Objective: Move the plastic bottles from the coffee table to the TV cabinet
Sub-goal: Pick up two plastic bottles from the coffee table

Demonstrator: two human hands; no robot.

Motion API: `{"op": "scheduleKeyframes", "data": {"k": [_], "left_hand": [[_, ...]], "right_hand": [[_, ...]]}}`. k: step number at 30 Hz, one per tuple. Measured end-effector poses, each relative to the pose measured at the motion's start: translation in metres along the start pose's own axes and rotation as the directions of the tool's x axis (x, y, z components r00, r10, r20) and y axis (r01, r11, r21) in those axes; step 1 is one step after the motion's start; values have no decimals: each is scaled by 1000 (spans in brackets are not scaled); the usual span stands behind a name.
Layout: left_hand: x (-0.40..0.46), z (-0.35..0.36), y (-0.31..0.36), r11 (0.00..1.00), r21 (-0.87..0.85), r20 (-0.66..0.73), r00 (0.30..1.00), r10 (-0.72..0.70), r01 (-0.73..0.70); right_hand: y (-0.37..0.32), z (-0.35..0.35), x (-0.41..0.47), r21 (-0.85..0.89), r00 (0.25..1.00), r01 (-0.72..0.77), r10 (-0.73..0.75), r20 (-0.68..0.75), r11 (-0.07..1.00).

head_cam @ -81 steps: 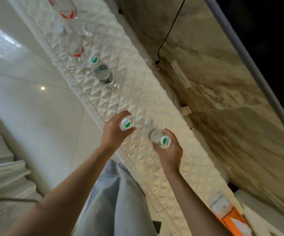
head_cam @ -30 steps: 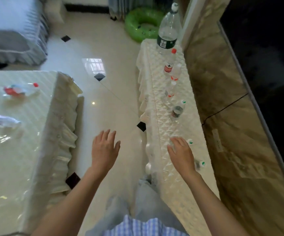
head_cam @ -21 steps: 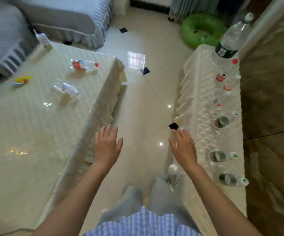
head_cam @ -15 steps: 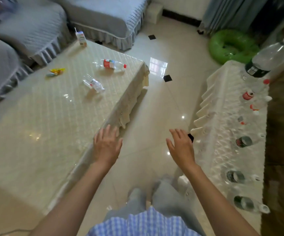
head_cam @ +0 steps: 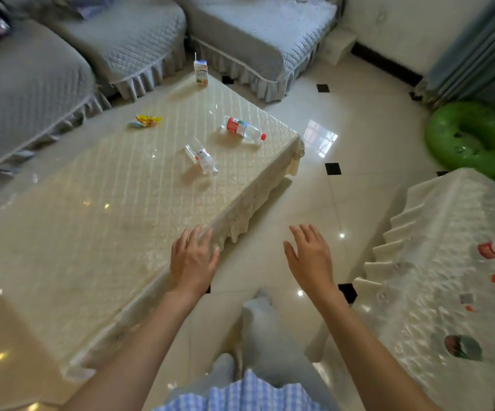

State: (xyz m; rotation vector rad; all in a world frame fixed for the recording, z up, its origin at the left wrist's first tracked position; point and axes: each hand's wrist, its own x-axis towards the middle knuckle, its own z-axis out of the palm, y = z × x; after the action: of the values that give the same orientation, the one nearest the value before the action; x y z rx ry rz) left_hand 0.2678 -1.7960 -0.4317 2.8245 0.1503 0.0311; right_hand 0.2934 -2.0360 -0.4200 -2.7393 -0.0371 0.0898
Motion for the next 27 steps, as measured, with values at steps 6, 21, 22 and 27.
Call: {"op": "scheduleKeyframes", "data": {"k": [6, 21, 22, 27], "left_hand": [[77, 6, 34, 998, -10, -17, 998, -64, 63], [246, 17, 36, 990, 10, -34, 990, -139, 140], [260, 17, 32, 989, 10, -36, 988, -148, 148], [319, 20, 12, 983, -16, -15, 983, -182, 182]], "right_hand": [[23, -24, 86, 3, 999, 40, -40, 15, 999], [20, -17, 297, -18, 982, 188, -187, 34, 982], [15, -14, 311, -19, 981, 191, -190, 46, 981], [-5, 2, 374, -10, 968, 236, -234, 92, 972]]}}
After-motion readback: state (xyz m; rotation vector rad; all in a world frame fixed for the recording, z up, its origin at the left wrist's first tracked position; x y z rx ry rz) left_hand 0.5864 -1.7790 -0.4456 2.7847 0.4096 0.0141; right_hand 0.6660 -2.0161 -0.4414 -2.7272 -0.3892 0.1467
